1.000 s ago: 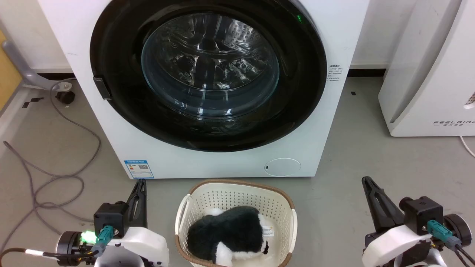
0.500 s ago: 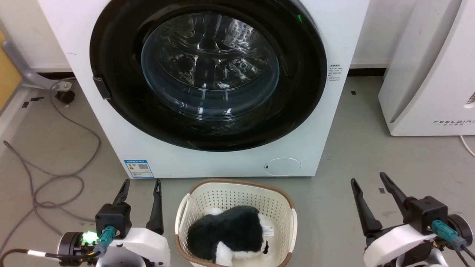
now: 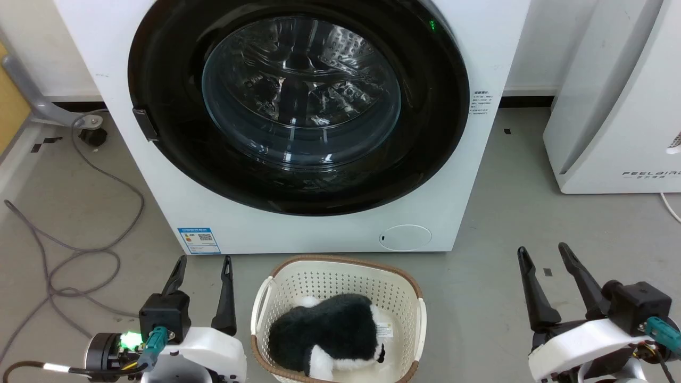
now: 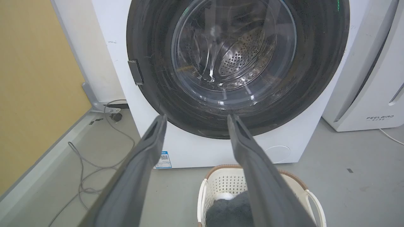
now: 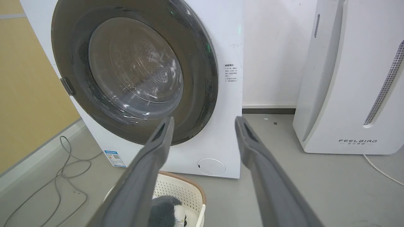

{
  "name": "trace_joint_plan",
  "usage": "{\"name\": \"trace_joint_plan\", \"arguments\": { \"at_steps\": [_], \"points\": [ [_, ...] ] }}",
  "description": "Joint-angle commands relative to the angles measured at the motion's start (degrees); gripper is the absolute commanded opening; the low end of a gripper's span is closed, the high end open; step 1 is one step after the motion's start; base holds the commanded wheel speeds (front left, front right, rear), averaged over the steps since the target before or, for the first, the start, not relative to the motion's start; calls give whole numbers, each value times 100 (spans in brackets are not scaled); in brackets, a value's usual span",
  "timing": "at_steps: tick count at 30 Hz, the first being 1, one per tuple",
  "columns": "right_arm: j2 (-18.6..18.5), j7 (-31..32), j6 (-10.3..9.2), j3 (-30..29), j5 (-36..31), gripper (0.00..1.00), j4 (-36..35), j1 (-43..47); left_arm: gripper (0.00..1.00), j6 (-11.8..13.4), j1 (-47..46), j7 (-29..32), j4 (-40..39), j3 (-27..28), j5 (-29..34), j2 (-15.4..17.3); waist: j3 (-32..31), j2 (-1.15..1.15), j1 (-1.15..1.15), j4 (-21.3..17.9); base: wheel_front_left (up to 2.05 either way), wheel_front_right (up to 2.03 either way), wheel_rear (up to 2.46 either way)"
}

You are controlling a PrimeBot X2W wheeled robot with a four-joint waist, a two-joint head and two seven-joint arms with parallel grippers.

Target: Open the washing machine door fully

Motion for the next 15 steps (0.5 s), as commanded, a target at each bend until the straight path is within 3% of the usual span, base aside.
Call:
{"name": "trace_joint_plan", "arguments": {
  "at_steps": [1, 2, 3, 9, 15],
  "points": [
    [5, -76, -1, -15, 200, 100, -24, -43, 100, 45, -91, -68, 26, -20, -39, 2, 6, 0, 0, 3, 0, 0, 0],
    [5, -88, -1, -12, 270, 20, -27, -51, 100, 52, -98, -80, 31, -23, -40, 2, 10, 0, 0, 4, 0, 0, 0],
    [5, -100, -1, -19, 348, 0, -30, -60, 100, 61, -104, -92, 35, -26, -40, 2, 14, 0, 0, 5, 0, 0, 0],
    [6, -171, -1, -62, 1042, 0, 10, -159, 100, 111, -148, -164, 57, -49, -41, 2, 58, 0, 0, 12, 0, 0, 0],
    [7, -180, -2, -93, 2256, 0, 230, -336, 100, 157, -206, -236, 72, -75, -36, 3, 130, 0, 0, 26, 0, 0, 0]
  ]
}}
